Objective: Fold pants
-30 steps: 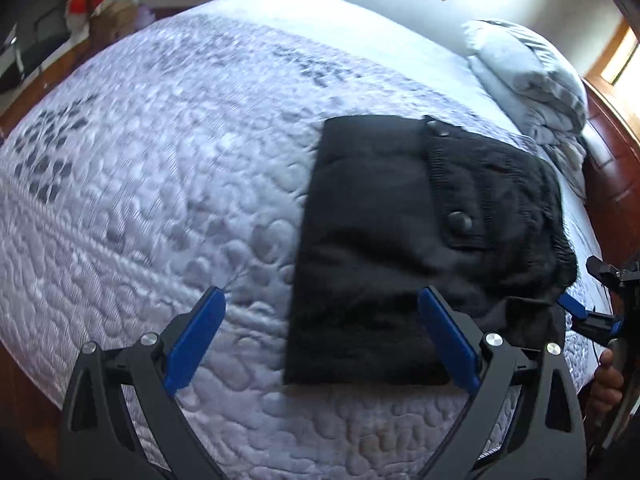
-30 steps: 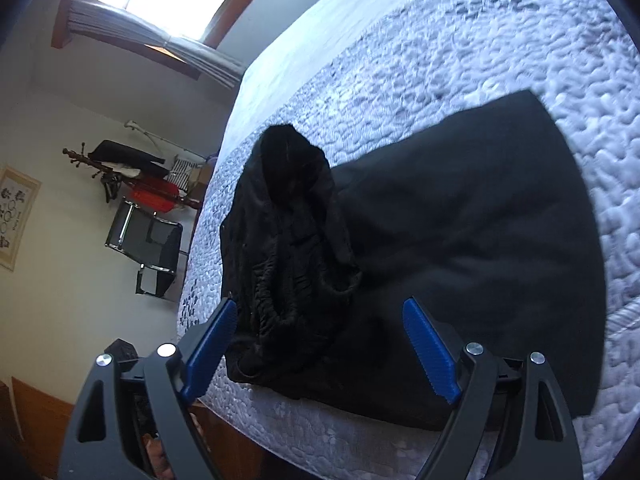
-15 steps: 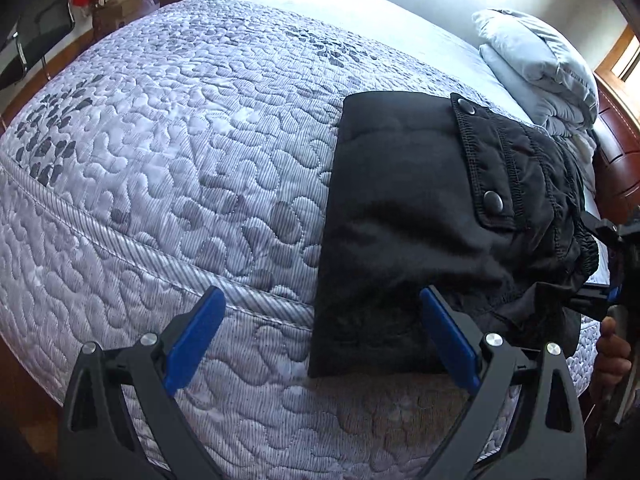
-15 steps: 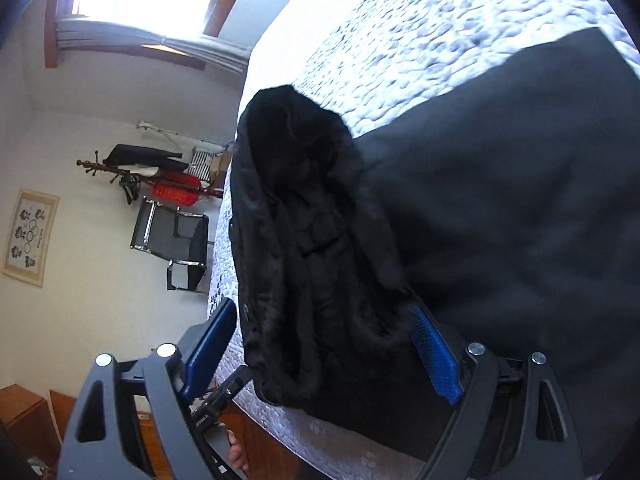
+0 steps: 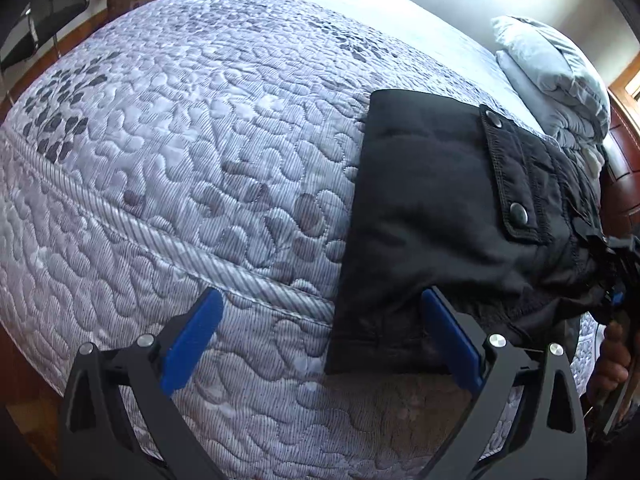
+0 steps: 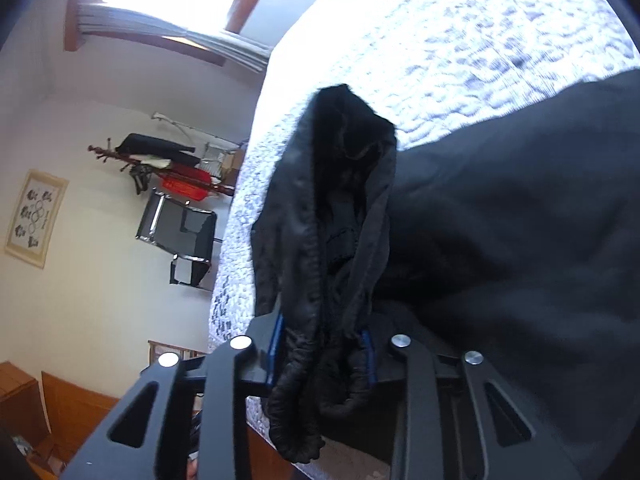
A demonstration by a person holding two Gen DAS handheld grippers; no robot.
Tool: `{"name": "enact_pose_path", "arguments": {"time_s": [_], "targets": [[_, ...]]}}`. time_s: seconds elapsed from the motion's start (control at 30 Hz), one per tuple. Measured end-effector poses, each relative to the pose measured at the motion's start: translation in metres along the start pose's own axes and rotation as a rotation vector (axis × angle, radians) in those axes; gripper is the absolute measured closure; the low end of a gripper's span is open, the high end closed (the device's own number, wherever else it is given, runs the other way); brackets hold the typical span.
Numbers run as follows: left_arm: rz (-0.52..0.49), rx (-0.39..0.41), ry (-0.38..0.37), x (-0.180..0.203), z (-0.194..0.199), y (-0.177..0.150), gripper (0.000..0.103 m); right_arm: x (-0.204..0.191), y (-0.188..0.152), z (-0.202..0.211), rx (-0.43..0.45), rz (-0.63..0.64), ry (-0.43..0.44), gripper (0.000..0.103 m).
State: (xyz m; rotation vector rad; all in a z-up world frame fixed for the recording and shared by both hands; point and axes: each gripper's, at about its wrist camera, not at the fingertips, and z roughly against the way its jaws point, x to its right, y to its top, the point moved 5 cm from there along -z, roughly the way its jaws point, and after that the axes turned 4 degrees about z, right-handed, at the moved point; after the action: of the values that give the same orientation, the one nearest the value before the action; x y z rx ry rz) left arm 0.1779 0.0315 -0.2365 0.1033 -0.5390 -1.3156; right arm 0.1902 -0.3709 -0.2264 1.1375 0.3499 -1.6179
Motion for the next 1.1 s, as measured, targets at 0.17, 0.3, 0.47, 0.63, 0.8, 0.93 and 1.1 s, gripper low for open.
{"name": "enact_pose_path", "arguments": {"time_s": [0.17,0.3,0.47,0.63,0.8,0.93,1.1], "targets": [[0.012,0.007,-0.001,-0.004,0.007,-0.001,0.004,-0.029,0.005,0.011,0.004,0.012,0.072,0.076],[0.034,0.019,-0.005,-0.009,0.015,-0.001,0.004,-0.060,0.012,0.023,0.005,0.041,0.123,0.076],[0.066,0.031,-0.013,-0.014,0.024,0.000,0.004,-0.084,0.022,0.049,0.030,0.051,0.183,0.076],[0.053,0.039,-0.029,-0.006,0.031,-0.002,0.004,-0.075,0.033,0.087,0.073,0.033,0.180,0.077],[0.018,0.029,-0.049,0.011,0.032,-0.005,0.004,-0.049,0.037,0.121,0.118,0.004,0.144,0.077],[-0.015,0.017,-0.064,0.027,0.030,-0.009,0.004,-0.023,0.033,0.137,0.136,-0.024,0.094,0.077],[-0.060,0.006,-0.076,0.043,0.031,-0.014,0.004,0.010,0.031,0.153,0.151,-0.068,0.049,0.077]]}}
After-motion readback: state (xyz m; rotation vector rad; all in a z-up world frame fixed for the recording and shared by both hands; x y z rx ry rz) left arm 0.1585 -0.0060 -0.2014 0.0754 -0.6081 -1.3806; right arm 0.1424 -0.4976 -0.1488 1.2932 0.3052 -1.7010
